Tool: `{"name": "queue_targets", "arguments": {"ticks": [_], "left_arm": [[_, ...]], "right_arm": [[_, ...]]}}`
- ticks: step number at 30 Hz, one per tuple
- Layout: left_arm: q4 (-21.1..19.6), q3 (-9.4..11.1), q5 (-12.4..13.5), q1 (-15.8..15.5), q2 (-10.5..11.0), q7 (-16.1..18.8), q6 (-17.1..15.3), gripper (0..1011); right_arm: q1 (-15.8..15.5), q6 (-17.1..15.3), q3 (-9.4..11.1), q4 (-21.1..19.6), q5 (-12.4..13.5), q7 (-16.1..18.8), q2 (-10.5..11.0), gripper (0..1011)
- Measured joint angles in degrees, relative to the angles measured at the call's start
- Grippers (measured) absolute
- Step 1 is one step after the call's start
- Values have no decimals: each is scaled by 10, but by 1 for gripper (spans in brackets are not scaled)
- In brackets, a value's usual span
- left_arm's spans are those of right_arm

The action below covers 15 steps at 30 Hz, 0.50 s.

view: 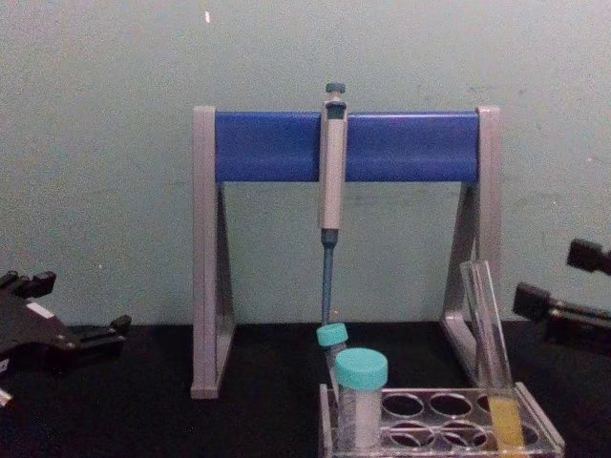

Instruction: Pick up the test tube from the test tube rack, shake it, then place it back into the test tube rack.

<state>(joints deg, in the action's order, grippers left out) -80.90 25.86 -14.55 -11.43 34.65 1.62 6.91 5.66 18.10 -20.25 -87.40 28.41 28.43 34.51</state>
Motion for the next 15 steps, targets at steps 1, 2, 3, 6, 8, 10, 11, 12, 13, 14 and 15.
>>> {"name": "queue_targets", "arguments": {"ticks": [1,2,3,6,8,10,11,12,13,14,15], "left_arm": [[0,0,0,0,0,0,0,1001],[0,0,0,0,0,0,0,1001],[0,0,0,0,0,0,0,1001],[0,0,0,0,0,0,0,1001],[0,0,0,0,0,0,0,1001],[0,0,0,0,0,0,0,1001],[0,0,0,0,0,0,0,1001],[0,0,0,0,0,0,0,1001],[0,0,0,0,0,0,0,1001],[0,0,0,0,0,0,0,1001],[0,0,0,0,0,0,0,1001]], "right_arm": [[2,-3,-1,1,0,4,-1,1000],[6,-9,-4,3,-1,11,-1,1000],[8,-12,-6,4,-2,15,-2,1000],[17,-26,-11,7,-4,29,-4,1000],[24,-36,-14,11,-5,40,-6,1000],[32,-47,-17,16,-7,50,-9,1000],[35,-51,-18,18,-8,53,-10,1000],[38,-54,-19,19,-8,56,-11,1000],[44,-62,-21,24,-9,61,-14,1000],[47,-65,-22,26,-10,64,-15,1000],[50,-69,-23,28,-11,66,-17,1000]]}}
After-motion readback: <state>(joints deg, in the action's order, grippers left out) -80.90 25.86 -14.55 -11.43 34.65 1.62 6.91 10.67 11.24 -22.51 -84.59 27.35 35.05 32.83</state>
